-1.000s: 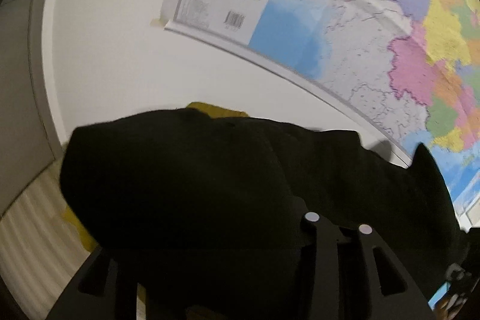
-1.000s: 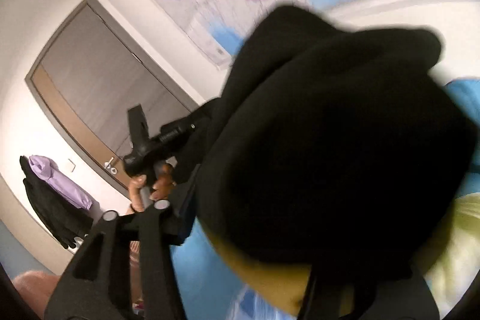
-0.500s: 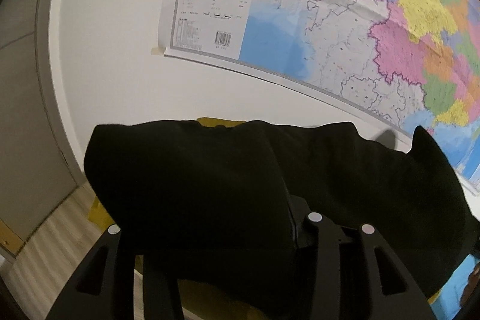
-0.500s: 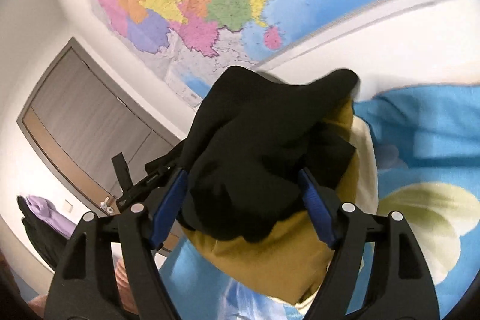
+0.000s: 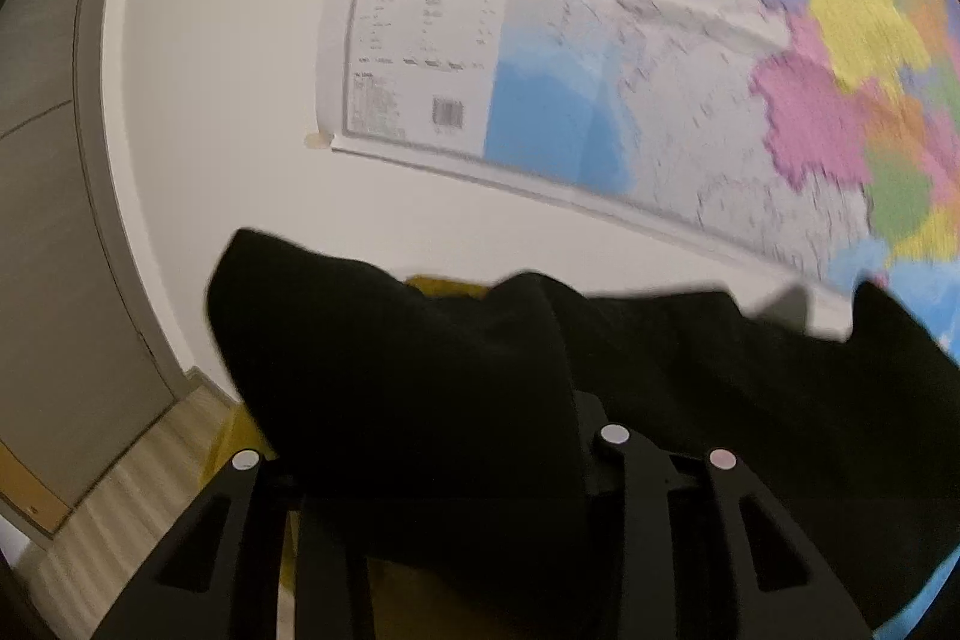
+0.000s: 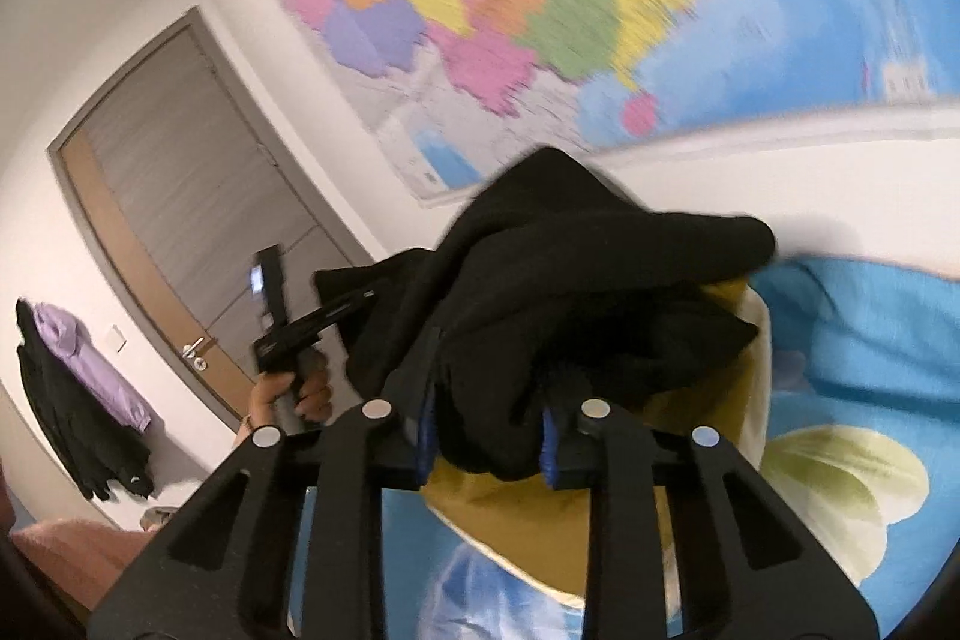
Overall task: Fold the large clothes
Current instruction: 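Carry the coat with both tools and lower it onto the olive garment stack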
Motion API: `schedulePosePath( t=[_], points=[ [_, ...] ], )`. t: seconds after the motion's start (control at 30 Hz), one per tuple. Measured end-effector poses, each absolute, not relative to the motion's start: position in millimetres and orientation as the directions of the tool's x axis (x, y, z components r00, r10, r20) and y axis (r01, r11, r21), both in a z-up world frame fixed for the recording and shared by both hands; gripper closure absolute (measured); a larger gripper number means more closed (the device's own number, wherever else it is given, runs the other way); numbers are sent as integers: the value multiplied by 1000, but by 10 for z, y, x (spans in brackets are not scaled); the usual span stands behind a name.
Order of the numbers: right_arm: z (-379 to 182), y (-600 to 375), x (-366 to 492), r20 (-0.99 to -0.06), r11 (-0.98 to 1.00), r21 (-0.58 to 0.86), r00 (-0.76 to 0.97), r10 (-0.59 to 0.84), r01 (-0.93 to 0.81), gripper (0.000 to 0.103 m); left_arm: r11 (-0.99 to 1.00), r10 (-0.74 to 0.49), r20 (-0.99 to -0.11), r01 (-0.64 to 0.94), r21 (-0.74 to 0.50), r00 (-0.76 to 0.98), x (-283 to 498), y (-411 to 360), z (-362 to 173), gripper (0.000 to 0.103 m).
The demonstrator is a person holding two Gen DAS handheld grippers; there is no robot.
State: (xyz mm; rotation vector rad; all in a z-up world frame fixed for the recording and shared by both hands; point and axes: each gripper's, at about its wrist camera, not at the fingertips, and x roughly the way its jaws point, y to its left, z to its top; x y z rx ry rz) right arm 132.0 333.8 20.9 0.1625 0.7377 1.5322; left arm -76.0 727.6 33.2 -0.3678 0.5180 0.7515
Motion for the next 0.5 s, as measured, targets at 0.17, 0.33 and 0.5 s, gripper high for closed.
schedulePosePath(
  t=[0.17,0.33,0.5],
  points=[
    [-228,3565,1283,-532,192,515,-136,836,-836,75,642,515,-639,-751,-154,572,-681,7503,121,64],
    [-187,3439,1354,-512,208,494,-90,854,-844,54,642,575,-627,-765,-53,526,-772,7306,93,55],
    [170,3252,1447,-468,271,397,61,882,-877,42,611,627,-587,-791,-36,512,-981,7120,301,47]
  ],
)
